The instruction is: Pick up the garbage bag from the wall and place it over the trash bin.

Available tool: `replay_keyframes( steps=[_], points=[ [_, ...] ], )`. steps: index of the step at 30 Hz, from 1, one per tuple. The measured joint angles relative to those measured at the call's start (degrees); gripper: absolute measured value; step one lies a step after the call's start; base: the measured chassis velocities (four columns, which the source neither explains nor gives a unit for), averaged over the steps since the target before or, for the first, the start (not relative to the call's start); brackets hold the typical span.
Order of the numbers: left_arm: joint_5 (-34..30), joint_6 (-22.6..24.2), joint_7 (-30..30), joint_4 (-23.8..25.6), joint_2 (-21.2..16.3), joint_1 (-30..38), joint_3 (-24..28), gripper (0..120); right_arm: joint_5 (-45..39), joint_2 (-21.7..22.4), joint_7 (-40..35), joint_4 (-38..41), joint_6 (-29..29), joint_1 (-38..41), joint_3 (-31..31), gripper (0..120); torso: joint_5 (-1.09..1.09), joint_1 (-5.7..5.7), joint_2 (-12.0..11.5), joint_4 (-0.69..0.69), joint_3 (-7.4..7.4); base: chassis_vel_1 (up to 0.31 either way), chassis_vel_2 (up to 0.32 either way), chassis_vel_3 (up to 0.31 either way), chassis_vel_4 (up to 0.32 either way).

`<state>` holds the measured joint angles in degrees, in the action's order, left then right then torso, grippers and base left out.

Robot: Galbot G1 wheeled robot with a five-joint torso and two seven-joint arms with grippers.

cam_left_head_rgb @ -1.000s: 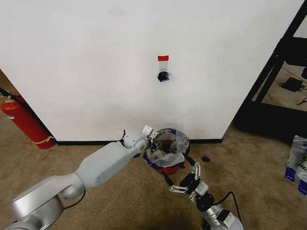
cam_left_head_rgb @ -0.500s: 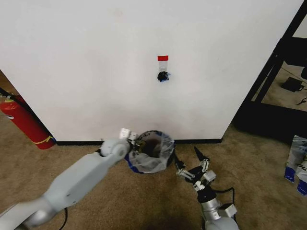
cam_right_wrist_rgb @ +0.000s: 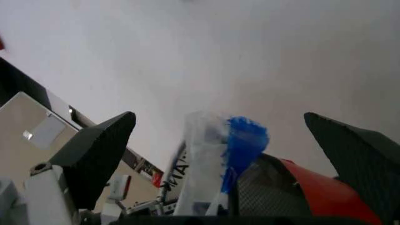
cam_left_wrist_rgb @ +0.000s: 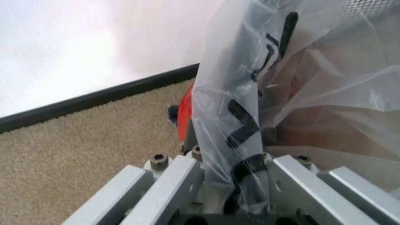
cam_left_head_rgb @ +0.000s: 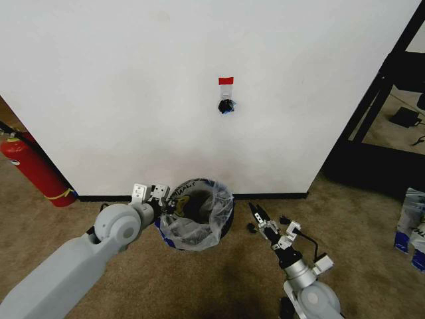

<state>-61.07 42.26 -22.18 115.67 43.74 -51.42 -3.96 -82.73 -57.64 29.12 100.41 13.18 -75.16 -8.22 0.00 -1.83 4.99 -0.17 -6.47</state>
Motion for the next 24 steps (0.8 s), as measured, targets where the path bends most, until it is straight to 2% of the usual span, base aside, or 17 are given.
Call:
replay_keyframes(
  steps=[4,7,9,12,19,24],
  points=[
    [0.5,-0.03,0.09,0.6,-0.26,-0.27,-0.17,0,-0.45,-0.01,0.2,-0.35,-1.3,0.16,0.0,100,0.0,0.0,0.0,-0.02,0.0,0.0,0.0,0.0,0.0],
    [0.6,-0.05,-0.06,0.97,0.06,-0.22,-0.09,0,-2.44,-0.07,4.38,-0.84,-4.36,0.14,-0.03,99,0.0,0.0,0.0,0.0,0.0,0.0,0.0,0.0,0.0],
    [0.62,-0.06,-0.19,1.38,0.26,-0.1,0.19,0,-2.15,-0.23,9.31,-2.14,-6.88,-0.11,-0.01,92,0.0,0.0,0.0,-0.01,0.0,0.0,0.0,0.0,0.0],
    [0.62,-0.07,-0.19,1.86,0.31,-0.09,0.32,0,-1.27,-0.39,12.14,-3.19,-8.38,-0.22,0.0,84,0.0,0.0,0.0,-0.02,0.0,0.0,0.0,0.0,0.0],
    [0.62,-0.1,-0.17,3.69,0.23,-0.26,0.54,0,-0.09,-0.67,15.3,-5.24,-9.25,0.37,-0.07,80,0.0,0.0,0.0,0.0,0.0,0.0,0.0,0.0,0.0],
    [0.62,-0.12,-0.1,4.47,0.04,-0.53,0.56,0,0.08,-0.8,15.75,-5.81,-9.12,0.98,-0.3,58,0.0,0.0,0.0,0.0,0.0,0.0,0.0,0.0,0.0]
  ],
)
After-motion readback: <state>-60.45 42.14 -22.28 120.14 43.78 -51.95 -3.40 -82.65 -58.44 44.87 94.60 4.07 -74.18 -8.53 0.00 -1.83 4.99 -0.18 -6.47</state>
